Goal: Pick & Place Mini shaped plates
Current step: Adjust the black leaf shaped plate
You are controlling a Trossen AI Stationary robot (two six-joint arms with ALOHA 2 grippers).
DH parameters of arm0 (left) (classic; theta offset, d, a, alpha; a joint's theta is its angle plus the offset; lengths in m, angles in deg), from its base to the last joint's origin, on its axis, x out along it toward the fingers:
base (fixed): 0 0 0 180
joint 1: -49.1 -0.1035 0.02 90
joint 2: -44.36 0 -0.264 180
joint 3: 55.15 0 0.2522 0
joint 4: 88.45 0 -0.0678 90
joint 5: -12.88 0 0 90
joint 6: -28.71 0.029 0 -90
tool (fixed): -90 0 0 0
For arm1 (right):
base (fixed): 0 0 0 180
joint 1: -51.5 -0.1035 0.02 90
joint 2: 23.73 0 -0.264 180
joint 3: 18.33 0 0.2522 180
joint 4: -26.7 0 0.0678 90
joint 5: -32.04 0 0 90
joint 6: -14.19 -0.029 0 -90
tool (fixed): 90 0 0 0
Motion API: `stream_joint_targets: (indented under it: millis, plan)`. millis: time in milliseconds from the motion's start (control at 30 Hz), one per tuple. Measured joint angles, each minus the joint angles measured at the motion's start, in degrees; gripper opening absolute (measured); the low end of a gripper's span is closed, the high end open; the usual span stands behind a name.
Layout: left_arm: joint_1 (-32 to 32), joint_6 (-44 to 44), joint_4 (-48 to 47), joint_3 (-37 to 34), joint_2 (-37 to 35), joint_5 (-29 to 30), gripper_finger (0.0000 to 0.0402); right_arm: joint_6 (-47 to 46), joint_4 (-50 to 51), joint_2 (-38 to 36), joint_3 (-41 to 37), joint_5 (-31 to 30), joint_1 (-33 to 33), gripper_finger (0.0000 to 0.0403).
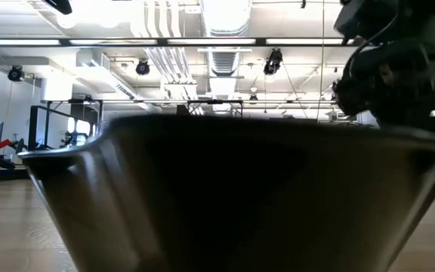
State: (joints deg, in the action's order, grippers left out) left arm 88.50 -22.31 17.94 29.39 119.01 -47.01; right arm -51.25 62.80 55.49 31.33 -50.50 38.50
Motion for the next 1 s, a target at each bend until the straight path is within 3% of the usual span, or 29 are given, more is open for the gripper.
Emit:
stream_joint_targets:
  millis: [1000]
  plan:
    - [0.03,-0.22,-0.66,0.00,0.00,-0.02,0.0062,25.95,1.69,22.80,20.27,-0.40,6.13,0.0008]
